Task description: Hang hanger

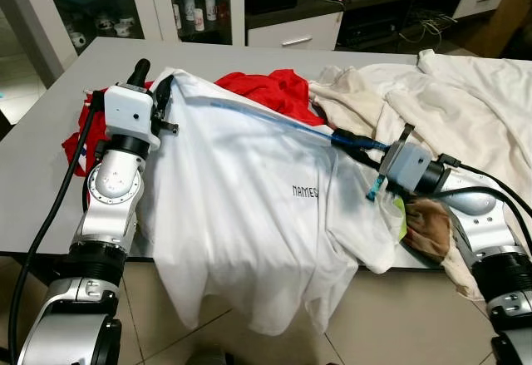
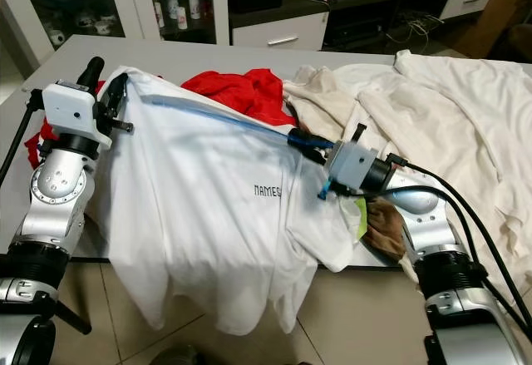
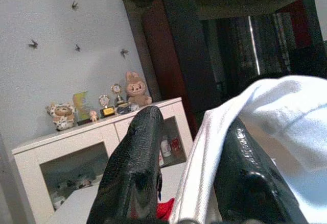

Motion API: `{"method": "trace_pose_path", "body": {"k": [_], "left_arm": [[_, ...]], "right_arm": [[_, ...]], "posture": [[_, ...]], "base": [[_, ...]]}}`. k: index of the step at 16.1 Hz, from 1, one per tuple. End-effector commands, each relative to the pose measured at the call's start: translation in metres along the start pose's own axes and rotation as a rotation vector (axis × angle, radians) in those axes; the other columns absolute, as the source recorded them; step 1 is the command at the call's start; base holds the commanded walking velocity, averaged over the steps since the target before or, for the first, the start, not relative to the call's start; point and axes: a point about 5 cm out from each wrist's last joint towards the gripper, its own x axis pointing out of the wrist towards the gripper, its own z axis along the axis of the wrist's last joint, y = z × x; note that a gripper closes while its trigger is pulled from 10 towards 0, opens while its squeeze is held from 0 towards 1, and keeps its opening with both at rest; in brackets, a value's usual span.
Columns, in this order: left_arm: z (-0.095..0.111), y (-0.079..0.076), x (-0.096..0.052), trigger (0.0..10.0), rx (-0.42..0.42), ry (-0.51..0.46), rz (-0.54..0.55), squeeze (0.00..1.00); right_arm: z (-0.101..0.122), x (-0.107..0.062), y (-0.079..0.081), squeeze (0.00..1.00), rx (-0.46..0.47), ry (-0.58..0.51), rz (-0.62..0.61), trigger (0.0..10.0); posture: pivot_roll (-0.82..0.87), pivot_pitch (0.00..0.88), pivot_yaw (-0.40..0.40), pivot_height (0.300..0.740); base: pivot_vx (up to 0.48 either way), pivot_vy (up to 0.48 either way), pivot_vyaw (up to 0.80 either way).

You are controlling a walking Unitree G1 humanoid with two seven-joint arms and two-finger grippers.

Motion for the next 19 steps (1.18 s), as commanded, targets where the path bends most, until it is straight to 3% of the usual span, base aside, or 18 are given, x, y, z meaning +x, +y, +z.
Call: {"method": "trace_pose_path", "body": {"k": [1,3,6,7,10,12,15,17,18,19], "left_arm": [[0.002,0.002,0.003,10.0,-0.027,-0.006,0.026,0.0],[0.002,-0.017,0.003,10.0,-0.061,-0.006,-0.006,0.0],[0.003,-0.053,-0.001,10.0,-0.105,-0.016,-0.084,0.0],[0.003,-0.058,-0.002,10.0,-0.115,-0.013,-0.091,0.0],[0.002,-0.063,-0.003,10.0,-0.124,-0.009,-0.094,0.0],[0.0,-0.064,-0.003,10.0,-0.127,0.002,-0.078,0.0],[0.0,-0.07,-0.004,10.0,-0.128,0.003,-0.083,0.0],[-0.001,-0.071,-0.005,10.0,-0.129,0.004,-0.085,0.0],[-0.001,-0.072,-0.005,10.0,-0.13,0.005,-0.084,0.0],[-0.001,-0.072,-0.005,10.0,-0.13,0.006,-0.082,0.0]], "right_arm": [[0.008,0.002,-0.018,0.0,0.065,-0.051,-0.137,0.0],[0.015,0.013,-0.032,0.0,0.19,-0.125,-0.292,0.0],[0.02,0.033,-0.031,0.0,0.392,-0.21,-0.366,0.0],[0.02,0.037,-0.031,0.0,0.447,-0.218,-0.383,0.0],[0.013,0.043,-0.033,0.0,0.599,-0.216,-0.481,0.0],[0.001,0.044,-0.044,0.0,0.752,-0.196,-0.709,0.0],[-0.015,0.03,-0.065,0.0,0.927,-0.186,-0.982,0.0],[-0.023,0.023,-0.072,0.0,1.025,-0.191,-1.09,0.1],[-0.026,0.02,-0.075,0.0,1.078,-0.197,-1.152,0.4],[-0.027,0.019,-0.077,0.0,1.106,-0.212,-1.177,1.8]], "posture": [[0.19,0.0,-0.015,0.74],[0.19,0.0,-0.014,0.74],[0.19,0.0,-0.013,0.74],[0.19,0.0,-0.013,0.74],[0.2,0.0,-0.015,0.74],[0.19,0.0,-0.018,0.74],[0.19,0.0,-0.021,0.74],[0.19,0.0,-0.024,0.74],[0.18,0.0,-0.025,0.74],[0.18,0.0,-0.026,0.74]], "base": [[0.0,0.0,0.0],[0.0,0.0,0.0],[0.0,0.0,0.0],[0.0,0.0,0.0],[0.0,0.0,0.0],[0.0,0.0,0.0],[0.0,0.0,0.0],[0.0,0.0,0.0],[0.0,0.0,0.0],[0.0,0.0,0.0]]}}
